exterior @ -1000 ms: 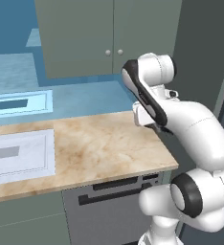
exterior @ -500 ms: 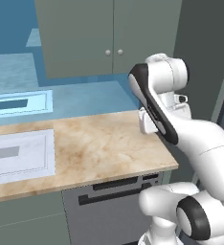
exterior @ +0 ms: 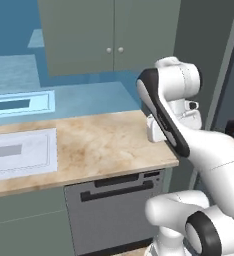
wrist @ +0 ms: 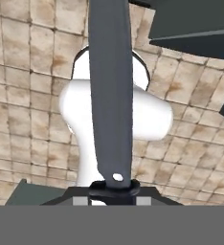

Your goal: Retrieve the butter from the fridge and place it on a plate on the dining table. Then retrieve the butter knife by the fridge and place it near the plate.

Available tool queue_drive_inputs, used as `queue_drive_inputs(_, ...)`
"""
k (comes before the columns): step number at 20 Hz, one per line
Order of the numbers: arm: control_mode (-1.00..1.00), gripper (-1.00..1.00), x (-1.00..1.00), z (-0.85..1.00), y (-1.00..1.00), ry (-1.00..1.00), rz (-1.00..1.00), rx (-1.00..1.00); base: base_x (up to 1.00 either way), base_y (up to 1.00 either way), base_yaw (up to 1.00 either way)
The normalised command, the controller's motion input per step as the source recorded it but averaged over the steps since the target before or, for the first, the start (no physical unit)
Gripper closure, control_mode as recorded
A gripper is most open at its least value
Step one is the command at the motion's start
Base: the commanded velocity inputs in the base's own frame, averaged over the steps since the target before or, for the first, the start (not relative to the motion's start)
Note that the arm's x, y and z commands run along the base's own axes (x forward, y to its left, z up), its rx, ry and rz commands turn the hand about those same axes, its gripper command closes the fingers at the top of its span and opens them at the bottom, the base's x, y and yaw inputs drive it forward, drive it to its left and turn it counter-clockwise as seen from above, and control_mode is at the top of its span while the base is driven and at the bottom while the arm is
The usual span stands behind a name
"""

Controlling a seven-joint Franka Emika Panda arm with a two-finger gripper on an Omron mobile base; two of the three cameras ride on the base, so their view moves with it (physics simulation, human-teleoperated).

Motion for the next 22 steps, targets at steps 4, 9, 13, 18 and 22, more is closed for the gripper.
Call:
queue_drive_inputs(4,1.00,1.00,0.00,0.00,0.00,0.00,0.00,0.00,-1.00,0.00,-0.06)
queue_drive_inputs(9,1.00,1.00,0.00,0.00,0.00,0.00,0.00,0.00,-0.87,0.00,-0.44)
queue_drive_inputs(13,1.00,1.00,0.00,0.00,0.00,0.00,0.00,0.00,-0.58,-0.03,-0.67)
queue_drive_inputs(18,1.00,1.00,0.00,0.00,0.00,0.00,0.00,0.00,-0.33,0.00,-0.77)
queue_drive_inputs(22,1.00,1.00,0.00,0.00,0.00,0.00,0.00,0.00,-0.14,0.00,-0.79)
